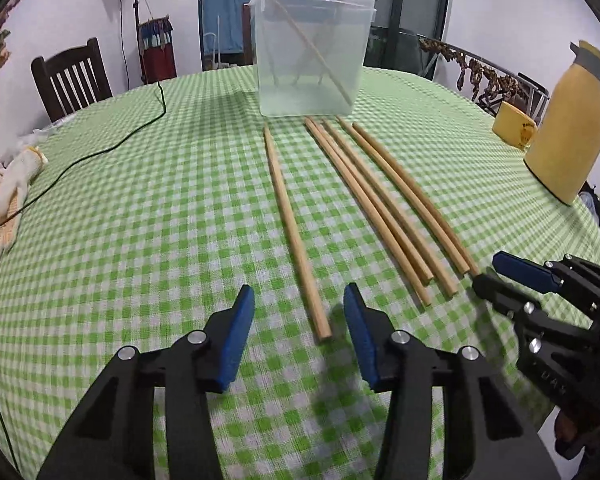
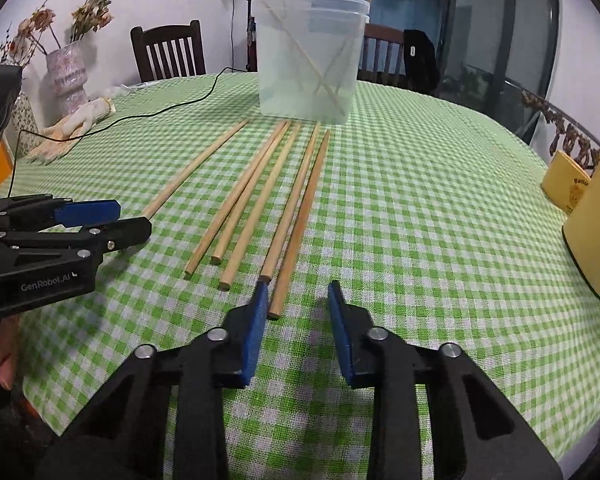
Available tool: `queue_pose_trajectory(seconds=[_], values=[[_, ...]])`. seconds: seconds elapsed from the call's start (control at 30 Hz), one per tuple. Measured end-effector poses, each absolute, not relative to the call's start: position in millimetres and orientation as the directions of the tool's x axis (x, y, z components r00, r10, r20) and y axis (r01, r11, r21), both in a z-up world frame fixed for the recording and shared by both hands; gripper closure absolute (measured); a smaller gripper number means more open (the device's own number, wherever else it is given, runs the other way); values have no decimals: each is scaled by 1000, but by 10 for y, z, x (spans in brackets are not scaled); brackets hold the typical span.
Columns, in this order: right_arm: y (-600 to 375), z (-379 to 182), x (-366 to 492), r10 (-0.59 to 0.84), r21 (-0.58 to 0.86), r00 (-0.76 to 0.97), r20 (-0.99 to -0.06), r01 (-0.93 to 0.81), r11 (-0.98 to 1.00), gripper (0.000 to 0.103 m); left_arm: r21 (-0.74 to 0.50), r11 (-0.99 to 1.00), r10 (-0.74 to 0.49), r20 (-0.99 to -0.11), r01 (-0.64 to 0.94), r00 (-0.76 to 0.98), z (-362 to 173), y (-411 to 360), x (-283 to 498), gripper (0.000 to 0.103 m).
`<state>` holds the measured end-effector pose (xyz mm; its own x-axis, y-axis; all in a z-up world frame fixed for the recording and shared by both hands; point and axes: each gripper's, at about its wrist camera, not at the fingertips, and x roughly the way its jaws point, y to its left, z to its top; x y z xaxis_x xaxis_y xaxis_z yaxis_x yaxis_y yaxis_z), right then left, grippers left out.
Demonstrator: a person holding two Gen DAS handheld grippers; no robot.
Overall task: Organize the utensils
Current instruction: 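Close the left tool on one stick while the right tool grasps another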
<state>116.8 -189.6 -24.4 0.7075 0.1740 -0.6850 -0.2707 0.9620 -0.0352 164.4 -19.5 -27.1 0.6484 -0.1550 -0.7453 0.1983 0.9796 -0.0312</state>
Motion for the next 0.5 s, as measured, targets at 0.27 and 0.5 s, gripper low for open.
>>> queue_pose_trajectory(seconds=[0.27, 0.5], values=[[-1910, -244, 1111, 166, -40, 710, -684, -264, 964, 95, -44, 981, -157, -759, 191, 632, -234, -147, 1575, 100], [-2001, -93, 1018, 148, -66, 752, -642, -246, 967, 96, -52, 982, -159, -734, 179, 660, -112, -85, 1319, 100]])
